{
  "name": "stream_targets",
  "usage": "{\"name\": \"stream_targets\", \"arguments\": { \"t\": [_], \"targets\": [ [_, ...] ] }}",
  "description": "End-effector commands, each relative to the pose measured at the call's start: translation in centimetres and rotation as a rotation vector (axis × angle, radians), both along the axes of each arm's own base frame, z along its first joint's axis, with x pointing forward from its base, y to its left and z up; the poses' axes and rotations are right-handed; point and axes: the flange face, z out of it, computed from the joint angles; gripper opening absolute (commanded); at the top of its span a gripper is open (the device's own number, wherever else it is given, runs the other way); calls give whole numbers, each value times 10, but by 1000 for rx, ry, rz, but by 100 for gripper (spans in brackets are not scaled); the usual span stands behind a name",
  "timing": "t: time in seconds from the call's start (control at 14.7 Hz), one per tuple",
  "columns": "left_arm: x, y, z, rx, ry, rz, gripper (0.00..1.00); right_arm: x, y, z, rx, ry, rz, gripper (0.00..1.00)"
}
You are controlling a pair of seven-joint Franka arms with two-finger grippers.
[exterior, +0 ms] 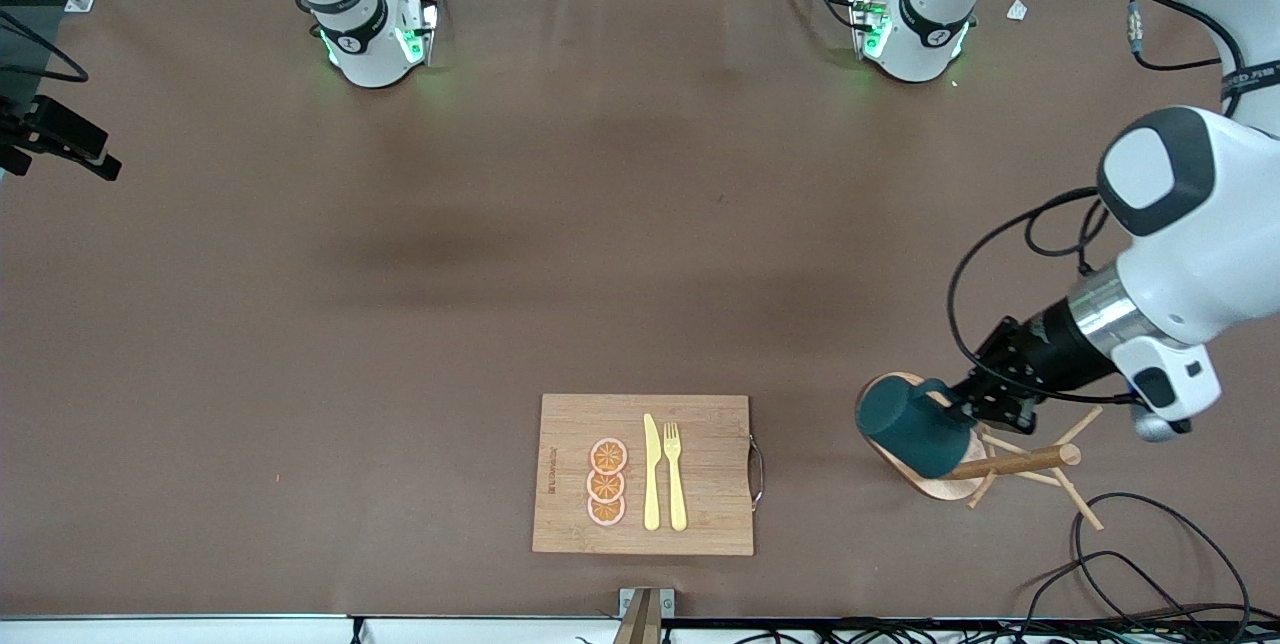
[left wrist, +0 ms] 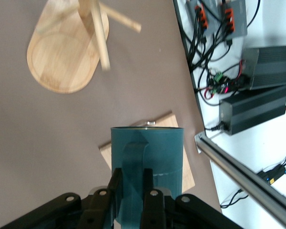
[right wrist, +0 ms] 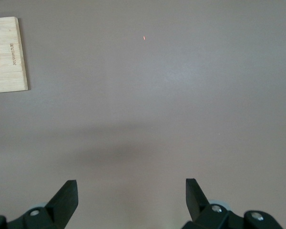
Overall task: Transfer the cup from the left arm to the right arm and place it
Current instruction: 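Lift the teal mug off the stand with the left gripper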
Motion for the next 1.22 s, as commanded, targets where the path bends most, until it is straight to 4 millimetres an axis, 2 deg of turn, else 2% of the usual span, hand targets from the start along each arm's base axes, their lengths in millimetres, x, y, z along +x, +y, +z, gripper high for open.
{"name": "stream_targets", "arguments": {
  "t": [0.0,0.14,0.34,0.61,0.75,0.88,1.15],
  "targets": [
    [-26,-66,11,105,-9,-36,1,-1,-2,1,-1,5,-6,100],
    [-45,-116,10,187,-38,-87,0,-1,-2,1,-1,5,-6,100],
    [-80,-178,-2,328,-40,-196,0,-1,-2,1,-1,3,-7,100],
    [-126,-257,-18,495,-135,-325,0,-1,-3,0,-1,5,-7,100],
    [-162,-305,-23,549,-193,-403,0,-1,-3,-1,-1,6,-7,100],
    [-179,-327,-33,576,-218,-384,0,-1,-3,-1,-1,6,-7,100],
    [-220,-380,-72,686,-318,-435,0,-1,-3,-1,-1,6,-9,100]
  ]
}}
